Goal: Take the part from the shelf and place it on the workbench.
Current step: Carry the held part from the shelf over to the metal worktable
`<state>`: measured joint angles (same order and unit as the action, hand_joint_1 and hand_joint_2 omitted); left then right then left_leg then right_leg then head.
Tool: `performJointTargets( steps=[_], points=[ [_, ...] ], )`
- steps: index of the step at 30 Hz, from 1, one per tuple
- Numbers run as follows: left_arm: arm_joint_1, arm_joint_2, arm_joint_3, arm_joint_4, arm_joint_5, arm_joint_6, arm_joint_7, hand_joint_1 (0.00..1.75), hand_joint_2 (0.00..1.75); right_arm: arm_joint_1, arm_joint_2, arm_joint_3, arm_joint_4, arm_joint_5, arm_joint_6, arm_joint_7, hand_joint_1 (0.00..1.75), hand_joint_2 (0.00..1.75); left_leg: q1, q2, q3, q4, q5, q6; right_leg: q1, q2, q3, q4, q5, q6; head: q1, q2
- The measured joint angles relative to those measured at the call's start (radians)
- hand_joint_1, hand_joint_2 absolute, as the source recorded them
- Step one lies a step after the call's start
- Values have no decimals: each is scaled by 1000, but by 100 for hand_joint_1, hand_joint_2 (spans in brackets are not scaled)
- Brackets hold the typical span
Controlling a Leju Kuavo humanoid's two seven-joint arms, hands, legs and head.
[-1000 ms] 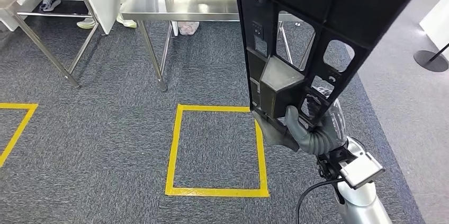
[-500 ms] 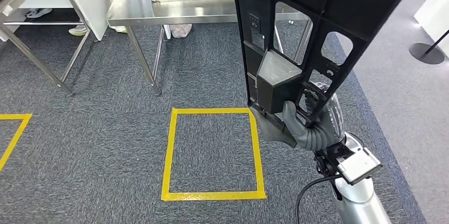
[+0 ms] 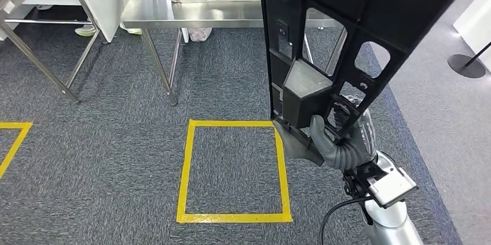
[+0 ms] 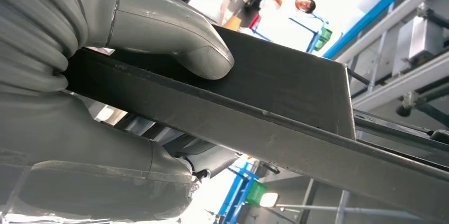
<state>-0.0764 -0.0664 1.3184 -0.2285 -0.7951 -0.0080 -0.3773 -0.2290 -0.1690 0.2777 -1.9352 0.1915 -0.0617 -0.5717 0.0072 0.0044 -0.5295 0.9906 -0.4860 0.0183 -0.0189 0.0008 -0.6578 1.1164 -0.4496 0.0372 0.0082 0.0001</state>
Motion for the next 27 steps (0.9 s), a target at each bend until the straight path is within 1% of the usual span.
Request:
performJointTargets(
  steps=[1, 2, 4, 5, 6, 7, 8, 10, 11, 12, 13, 14, 15, 16, 17, 18, 19, 21, 22, 23, 24, 25, 26, 27],
  points=[
    [-1, 0, -1, 0, -1, 0, 0, 0, 175, 0, 0, 0, -1, 0, -2, -1, 175, 175, -2, 0, 4, 2, -6, -5, 2, -2, 26, -58, 20, -4, 0, 0],
    [-2, -1, -1, 0, -1, 0, 0, 0, 175, 2, 0, 0, -1, 1, -5, -2, 175, 175, -3, 0, 7, 3, -11, -11, 4, -3, 41, -93, 27, -9, -1, 0],
    [-4, 0, -2, 0, -2, 0, -1, 0, 175, 5, 0, 0, -3, 3, -10, -3, 175, 175, -5, 2, 9, 1, -18, -22, 9, -1, 46, -106, 16, -21, -1, 0],
    [-4, 0, -2, 0, -2, 0, -1, 0, 175, 6, 0, 0, -4, 3, -11, -3, 175, 175, -4, 3, 12, 1, -22, -27, 7, 0, 50, -108, 14, -27, -1, 0],
    [-4, 1, -2, 0, -2, 0, -2, 0, 175, 7, 0, 0, -4, 4, -11, -3, 175, 175, -3, 4, 11, 11, -30, -33, 6, 1, 55, -111, 11, -34, -2, 0],
    [-5, 1, -2, 0, -2, 0, -2, 0, 175, 7, 0, 0, -5, 5, -11, -4, 175, 175, -2, 4, 0, 40, -45, -38, 4, 1, 62, -114, 8, -40, -3, 0],
    [-5, 2, -2, 0, -3, 0, -2, 0, 175, 8, 0, 0, -6, 5, -11, -4, 175, 175, 0, 3, -24, 91, -67, -42, 3, 1, 69, -117, 5, -46, -4, 0],
    [-4, 2, -2, 0, -4, 0, -2, 0, 175, 10, 0, 0, -7, 6, -11, -5, 175, 175, 1, 3, -105, 233, -117, -47, 7, 2, 79, -117, -5, -53, -6, 0],
    [-2, 2, -2, 0, -4, 0, -2, 0, 175, 12, 0, 0, -6, 6, -11, -5, 175, 175, 2, 3, -143, 289, -126, -48, 9, 3, 85, -117, -11, -55, -6, 0],
    [-1, 2, -2, 0, -4, 0, -2, 0, 175, 14, 0, 0, -6, 6, -11, -6, 175, 175, 2, 3, -167, 312, -116, -48, 11, 4, 92, -117, -17, -55, -6, 0],
    [0, 2, -2, 0, -3, 0, -2, 0, 175, 15, 0, 0, -6, 6, -11, -6, 175, 175, 2, 3, -170, 293, -85, -46, 12, 6, 102, -117, -24, -54, -7, 0],
    [1, 2, -2, 0, -3, 0, -2, 0, 175, 15, 0, 0, -6, 6, -11, -6, 175, 175, 2, 3, -154, 237, -39, -42, 13, 7, 113, -117, -31, -53, -7, 0],
    [1, 3, -2, 0, -3, 0, -2, 0, 175, 16, 0, 0, -6, 6, -11, -6, 175, 175, 1, 2, -128, 165, 5, -36, 14, 8, 125, -117, -40, -51, -7, 0],
    [0, 4, -2, 0, -4, 0, -2, 0, 175, 15, 0, 0, -6, 5, -10, -7, 175, 175, -2, 1, -103, 104, 34, -29, 15, 8, 134, -117, -48, -48, -5, 0],
    [-1, 4, -2, 0, -4, 0, -2, 0, 175, 15, 0, 0, -6, 4, -10, -8, 175, 175, -4, 1, -83, 59, 47, -21, 16, 8, 139, -117, -54, -44, -5, 0],
    [-1, 5, -3, 0, -4, 0, -2, 0, 175, 15, 0, 0, -6, 2, -9, -9, 175, 175, -8, 1, -74, 37, 46, -15, 17, 9, 142, -117, -57, -38, -3, 0],
    [-1, 5, -3, 0, -4, 0, -2, 0, 175, 15, 0, 0, -7, 1, -8, -10, 175, 175, -10, 1, -71, 30, 39, -9, 17, 9, 142, -117, -56, -31, -3, 0],
    [0, 5, -3, 0, -5, 0, -1, 0, 175, 17, -1, -1, -7, -3, -7, -10, 175, 175, -8, -1, -60, 17, 35, 1, 16, 9, 143, -109, -58, -20, -2, 0],
    [0, 5, -3, 0, -5, 0, -1, 0, 175, 16, -1, -2, -7, -5, -7, -10, 175, 175, -6, -1, -51, 11, 34, 6, 16, 8, 135, -91, -66, -14, -1, 0],
    [-1, 5, -3, 0, -6, 0, -2, 0, 175, 16, -2, -3, -8, -7, -7, -10, 175, 175, -4, -1, -42, 7, 32, 11, 14, 7, 117, -55, -82, -8, 1, 0],
    [-1, 5, -3, 0, -6, 0, -2, 0, 175, 16, -2, -4, -8, -8, -7, -10, 175, 175, -3, -1, -35, 4, 28, 15, 13, 6, 84, 1, -104, -3, 2, 0],
    [-2, 5, -3, 0, -8, 0, -3, 0, 175, 17, -2, -5, -9, -9, -8, -10, 175, 175, -3, -1, -30, 4, 23, 17, 11, 6, 40, 69, -129, 1, 4, 0],
    [-3, 5, -3, 0, -9, 0, -3, 0, 175, 21, -3, -6, -9, -10, -7, -8, 175, 175, -4, -1, -25, 4, 17, 18, 9, 5, -5, 132, -146, 4, 4, 0],
    [-2, 5, -3, 0, -10, 0, -3, 0, 175, 25, -4, -7, -9, -11, -6, -4, 175, 175, -4, -2, -18, 4, 10, 17, 7, 5, -38, 169, -148, 5, 4, 0]
  ],
)
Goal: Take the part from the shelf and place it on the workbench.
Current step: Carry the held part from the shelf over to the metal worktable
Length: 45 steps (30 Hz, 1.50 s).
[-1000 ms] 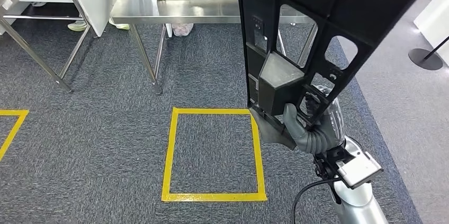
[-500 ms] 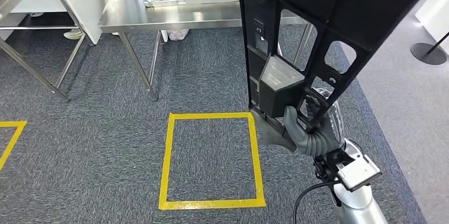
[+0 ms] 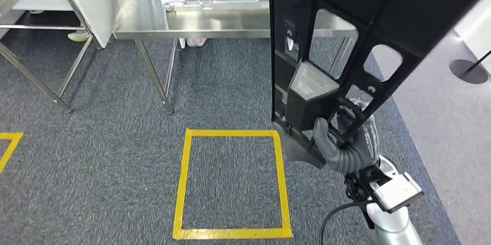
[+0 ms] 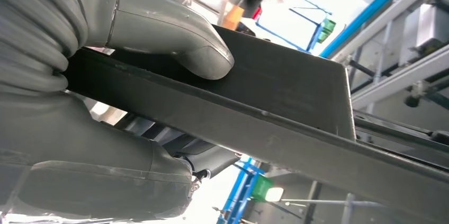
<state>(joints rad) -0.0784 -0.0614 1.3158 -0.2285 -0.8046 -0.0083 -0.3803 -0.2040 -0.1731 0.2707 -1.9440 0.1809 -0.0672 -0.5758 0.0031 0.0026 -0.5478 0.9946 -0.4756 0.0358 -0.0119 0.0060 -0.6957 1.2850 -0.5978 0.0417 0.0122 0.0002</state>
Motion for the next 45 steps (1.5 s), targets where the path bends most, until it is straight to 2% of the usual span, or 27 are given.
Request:
performJointTargets(
  steps=[1, 2, 3, 4, 6, 9, 11, 12, 14, 15, 16, 17, 19, 21, 24, 26, 27, 30, 31, 32, 34, 35, 36, 39, 41, 43, 45],
  points=[
    [1, 0, 0, 0, -1, 0, 0, 0, 175, 3, -2, -1, 0, -1, 3, 7, 175, 175, 0, -1, 8, 0, -7, -2, -1, 0, -15, 0, 19, 0, 1, 0],
    [2, 0, 0, 0, -1, 0, 0, 0, 175, 5, -4, -1, 0, -3, 8, 17, 175, 175, 0, -1, 19, 0, -15, -4, -3, -1, -10, -40, 59, -2, 1, 0],
    [3, 0, 0, 0, -1, 0, 0, 0, 175, 6, -6, -2, 0, -9, 14, 27, 175, 175, 0, -1, 30, 0, -23, -7, -3, -2, 12, -110, 112, -4, 1, 0],
    [3, 0, 0, 0, -1, 0, 0, 0, 175, 6, -9, -2, 0, -17, 22, 38, 175, 175, 0, -1, 40, 0, -31, -11, -1, -4, 34, -176, 149, -7, 0, 0],
    [1, -1, 0, 0, -1, 0, 0, 0, 175, 6, -13, -3, 1, -43, 37, 56, 175, 175, -1, -1, 47, 1, -45, -22, 5, -9, 59, -260, 179, -19, 0, 0],
    [0, 0, 0, 0, -1, 1, 0, 0, 175, 11, -20, -6, -2, -72, 50, 70, 175, 175, -2, 2, 55, 7, -53, -39, 7, -7, 71, -275, 171, -40, -1, 0],
    [-1, 0, 0, 0, 0, 1, 0, 0, 175, 13, -25, -8, -7, -80, 52, 71, 175, 175, 0, 1, 37, 60, -66, -45, 4, -6, 90, -281, 163, -50, -3, 0],
    [-1, 1, 0, 0, 1, 1, 0, 0, 175, 14, -27, -9, -9, -83, 51, 70, 175, 175, 1, 1, 6, 116, -83, -48, 3, -6, 99, -283, 158, -54, -5, 0],
    [1, 0, 0, 0, 4, 2, 0, 0, 175, 19, -27, -10, -11, -87, 51, 70, 175, 175, 3, 1, -78, 248, -130, -53, 5, -6, 112, -283, 144, -59, -7, 0],
    [3, 0, 0, 0, 6, 2, 0, 0, 175, 22, -27, -10, -11, -91, 53, 70, 175, 175, 3, 1, -113, 289, -145, -55, 7, -4, 120, -283, 137, -60, -7, 0],
    [4, 0, 0, 0, 7, 3, 0, 0, 175, 24, -27, -10, -11, -98, 56, 71, 175, 175, 3, 1, -131, 295, -140, -55, 8, -3, 130, -283, 129, -60, -8, 0],
    [6, 0, 1, 0, 8, 3, 0, 0, 175, 26, -27, -10, -11, -105, 61, 72, 175, 175, 3, 1, -132, 265, -113, -53, 8, -1, 142, -283, 120, -59, -8, 0],
    [6, 0, 1, 0, 8, 3, 0, 0, 175, 25, -27, -10, -11, -114, 71, 72, 175, 175, 1, 1, -100, 138, -18, -42, 9, 0, 168, -283, 102, -55, -9, 0],
    [6, 0, 1, 0, 8, 3, 0, 0, 175, 23, -27, -9, -9, -116, 76, 71, 175, 175, -5, 1, -75, 47, 31, -30, 9, 1, 181, -283, 88, -47, -9, 0],
    [5, 0, 1, 0, 8, 3, 1, 0, 175, 17, -27, -8, -8, -113, 80, 70, 175, 175, -9, -1, -62, 26, 32, -12, 9, 1, 184, -273, 83, -28, -10, 0],
    [4, -1, 1, 0, 7, 2, 0, 0, 175, 9, -27, -8, -8, -109, 82, 70, 175, 175, -5, -2, -45, 15, 30, -2, 8, 0, 163, -226, 75, -19, -6, 0],
    [3, -1, 1, 0, 6, 2, 0, 0, 175, 4, -27, -8, -8, -108, 82, 69, 175, 175, -3, -3, -36, 10, 28, 2, 6, 0, 133, -176, 59, -15, -5, 0],
    [2, -1, 1, 0, 5, 2, 0, 0, 175, -1, -27, -8, -6, -107, 82, 67, 175, 175, -3, -4, -20, 8, 12, 8, 0, -1, 12, -2, -5, -3, -2, 0],
    [3, -1, 1, 0, 5, 2, 0, 0, 175, -1, -27, -8, -5, -107, 82, 67, 175, 175, -3, -5, -13, 8, 6, 8, -2, -1, -11, 14, -1, 1, -2, 0],
    [4, -1, 1, 0, 4, 2, 0, 0, 175, -1, -27, -8, -4, -107, 82, 67, 175, 175, -3, -6, -4, 8, -1, 6, -3, -1, -14, -9, 27, 2, -2, 0],
    [4, -3, 1, 0, 1, 2, 0, 0, 175, -2, -27, -8, -4, -107, 82, 67, 175, 175, -2, -8, 16, 8, -17, 1, -3, -3, 24, -139, 123, -2, -1, 0],
    [4, -3, 1, 0, 0, 1, 0, 0, 175, -3, -27, -8, -4, -107, 83, 67, 175, 175, -3, -9, 25, 8, -25, -4, 0, -5, 46, -206, 154, -7, -2, 0],
    [3, -4, 1, 0, -1, 1, 1, 0, 175, -3, -27, -8, -4, -107, 83, 66, 175, 175, -4, -9, 28, 8, -31, -9, 3, -6, 61, -249, 170, -13, -2, 0],
    [3, -4, 1, 0, -3, 0, 2, 0, 175, -2, -27, -8, -3, -104, 83, 64, 175, 175, -5, -7, 33, 16, -38, -26, 7, -6, 73, -274, 171, -33, -4, 0],
    [2, -4, 1, 0, -4, 0, 2, 0, 175, -2, -27, -7, -3, -101, 83, 61, 175, 175, -4, -7, 17, 59, -44, -33, 3, -5, 89, -282, 167, -44, -5, 0],
    [0, -4, 1, 0, -5, 0, 3, 0, 175, -2, -27, -7, -3, -99, 82, 59, 175, 175, 0, -7, -40, 162, -78, -41, 2, -6, 104, -286, 158, -51, -8, 0],
    [2, -4, 1, 0, -5, -1, 3, 0, 175, 2, -26, -7, -3, -95, 80, 58, 175, 175, 4, -7, -115, 274, -124, -50, 3, -6, 117, -286, 145, -54, -9, 0]
  ],
)
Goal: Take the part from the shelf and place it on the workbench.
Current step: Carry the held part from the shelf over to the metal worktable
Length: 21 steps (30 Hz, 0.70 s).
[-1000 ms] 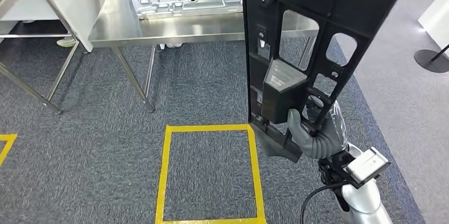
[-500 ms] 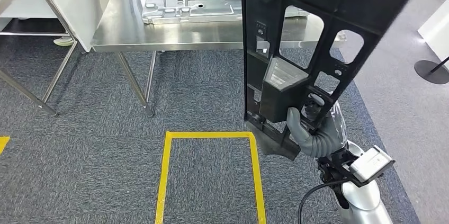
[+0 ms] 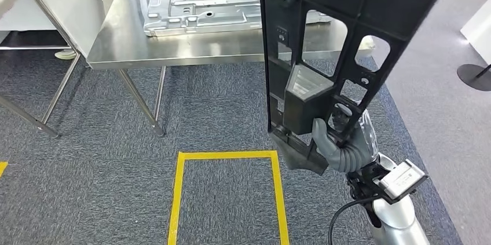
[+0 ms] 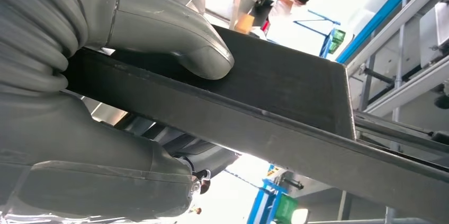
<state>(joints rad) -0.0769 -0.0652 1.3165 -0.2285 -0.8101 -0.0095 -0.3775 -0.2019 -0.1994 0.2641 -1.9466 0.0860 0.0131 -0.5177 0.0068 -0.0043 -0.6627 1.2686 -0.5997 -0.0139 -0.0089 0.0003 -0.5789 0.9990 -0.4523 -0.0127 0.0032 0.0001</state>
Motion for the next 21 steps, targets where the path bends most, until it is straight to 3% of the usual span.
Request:
performJointTargets(
  steps=[1, 2, 4, 6, 10, 12, 15, 16, 17, 18, 20, 21],
  points=[
    [2, 0, 0, 0, 0, 0, 0, 0, 175, 3, 1, 0, 0, 3, -1, 0, 175, 175, 2, 0, -24, 23, -4, -3, 0, 1, 8, 0, -7, 0, 0, 0],
    [3, 0, 0, 0, 0, 0, 0, 0, 175, 6, 1, 1, 0, 6, -3, 0, 175, 175, 3, 0, -30, 11, 15, -4, 0, 2, 18, 0, -14, 1, 0, 0],
    [4, 1, 0, 0, 0, 0, 0, 0, 175, 9, 3, 3, 0, 11, -5, 0, 175, 175, 5, 1, 3, -110, 103, -1, -1, 3, 41, 0, -31, 7, -1, 0],
    [3, 1, 0, 0, -2, 0, 1, 0, 175, 9, 6, 4, 1, 16, -8, -2, 175, 175, 1, 1, 37, -217, 153, 8, 0, 3, 54, -1, -44, 16, 0, 0],
    [6, 2, 0, 0, -3, -1, 1, 0, 175, 11, 10, 9, 1, 23, -11, -4, 175, 175, -3, -1, 57, -251, 155, 37, 0, 4, 61, 7, -50, 42, 0, 0],
    [5, 2, 0, 0, -4, -1, 1, 0, 175, 9, 10, 11, 0, 23, -12, -6, 175, 175, 0, -2, 75, -260, 151, 48, -2, 3, 30, 70, -62, 49, 3, 0],
    [2, 2, 0, 0, -6, -1, 1, 0, 175, 10, 12, 13, 0, 33, -13, -25, 175, 175, -1, -2, 95, -264, 135, 57, -5, 3, -94, 258, -127, 56, 6, 0],
    [2, 2, 0, 0, -6, -1, 1, 0, 175, 11, 12, 14, 1, 39, -13, -37, 175, 175, -3, -3, 103, -264, 128, 58, -5, 3, -126, 292, -138, 56, 6, 0],
    [3, 2, 0, 0, -6, -1, 1, 0, 175, 11, 13, 14, 1, 44, -14, -49, 175, 175, -4, -3, 113, -263, 120, 57, -5, 3, -140, 291, -129, 55, 6, 0],
    [4, 2, 0, 0, -6, -1, 1, 0, 175, 11, 13, 14, 1, 47, -15, -59, 175, 175, -5, -4, 124, -264, 112, 57, -4, 3, -137, 254, -98, 51, 6, 0],
    [4, 1, 0, 0, -7, -2, 1, 0, 175, 10, 14, 14, 1, 49, -15, -70, 175, 175, -8, -4, 149, -263, 94, 52, 2, 2, -95, 118, -5, 38, 6, 0],
    [2, 0, 0, 0, -7, -2, 0, 0, 175, 9, 14, 14, 1, 49, -15, -72, 175, 175, -9, -5, 157, -264, 85, 49, 7, 2, -77, 62, 19, 31, 5, 0]
  ],
)
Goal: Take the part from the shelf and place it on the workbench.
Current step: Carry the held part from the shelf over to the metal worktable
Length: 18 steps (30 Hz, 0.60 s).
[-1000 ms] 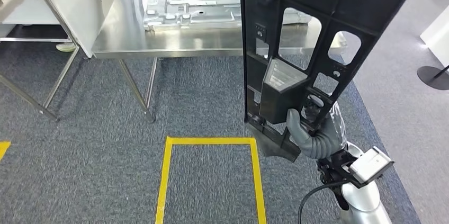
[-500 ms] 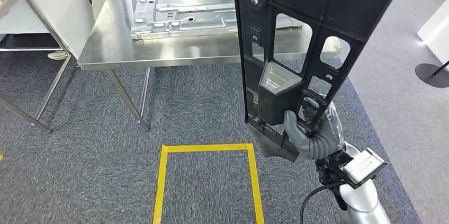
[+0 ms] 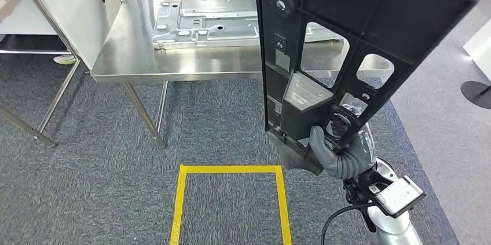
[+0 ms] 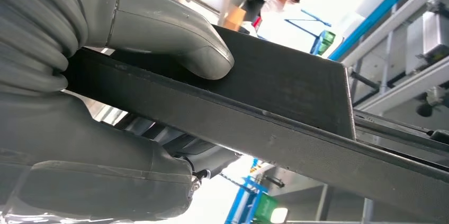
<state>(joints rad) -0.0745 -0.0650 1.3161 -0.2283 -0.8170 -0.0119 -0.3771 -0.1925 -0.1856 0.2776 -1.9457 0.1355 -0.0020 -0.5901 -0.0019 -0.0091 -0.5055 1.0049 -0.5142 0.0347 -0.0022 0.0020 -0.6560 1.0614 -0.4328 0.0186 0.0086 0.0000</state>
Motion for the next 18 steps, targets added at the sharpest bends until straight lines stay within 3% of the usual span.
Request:
performJointTargets(
  steps=[1, 4, 6, 9, 11, 12, 15, 16, 18],
  points=[
    [-1, -1, 0, 0, 0, 0, 0, 0, 175, 0, 0, 0, 0, 0, 0, -3, 175, 175, 0, 0, 4, -2, -7, -5, 4, -1, 11, -35, 15, -5, -1, 0],
    [-2, -1, 0, 0, 0, 0, -1, 0, 175, 0, 2, -2, -3, 1, 2, -19, 175, 175, -2, 2, 13, 5, -14, -23, 4, -1, 28, -58, 15, -19, -3, 0],
    [-4, 1, 0, 0, -1, 0, -1, 0, 175, -1, 6, -3, -6, -9, 14, -32, 175, 175, -2, 2, 3, 53, -29, -32, -2, -1, 52, -67, 9, -27, -7, 0],
    [-5, 2, 0, 0, -3, -1, -1, 0, 175, -2, 19, -5, -6, -39, 48, -41, 175, 175, 6, 3, -102, 231, -98, -47, -3, 1, 77, -71, -9, -34, -13, 0],
    [-1, 2, 0, 0, -4, -1, -1, 0, 175, 3, 27, -11, -6, -56, 67, -41, 175, 175, 12, 3, -159, 286, -117, -52, -3, 8, 94, -70, -24, -32, -12, 0],
    [0, 3, 0, 0, -5, -1, -1, 0, 175, 4, 32, -14, -6, -62, 74, -41, 175, 175, 14, 3, -164, 262, -95, -53, -4, 12, 106, -70, -33, -30, -13, 0],
    [3, 5, 0, 0, -9, -2, -2, 0, 175, 5, 43, -20, -6, -70, 83, -41, 175, 175, 18, -3, -124, 77, 43, -53, -5, 25, 140, -68, -61, -19, -14, 0],
    [3, 5, 0, 0, -10, -2, -2, 0, 175, 6, 45, -21, -7, -72, 85, -42, 175, 175, 16, -6, -114, 39, 69, -49, -5, 29, 145, -67, -68, -13, -15, 0],
    [4, 6, 0, 0, -10, -4, -3, 0, 175, 11, 48, -29, -12, -74, 89, -44, 175, 175, 12, -5, -107, 22, 71, -36, -4, 36, 149, -66, -74, 0, -16, 0]
  ],
)
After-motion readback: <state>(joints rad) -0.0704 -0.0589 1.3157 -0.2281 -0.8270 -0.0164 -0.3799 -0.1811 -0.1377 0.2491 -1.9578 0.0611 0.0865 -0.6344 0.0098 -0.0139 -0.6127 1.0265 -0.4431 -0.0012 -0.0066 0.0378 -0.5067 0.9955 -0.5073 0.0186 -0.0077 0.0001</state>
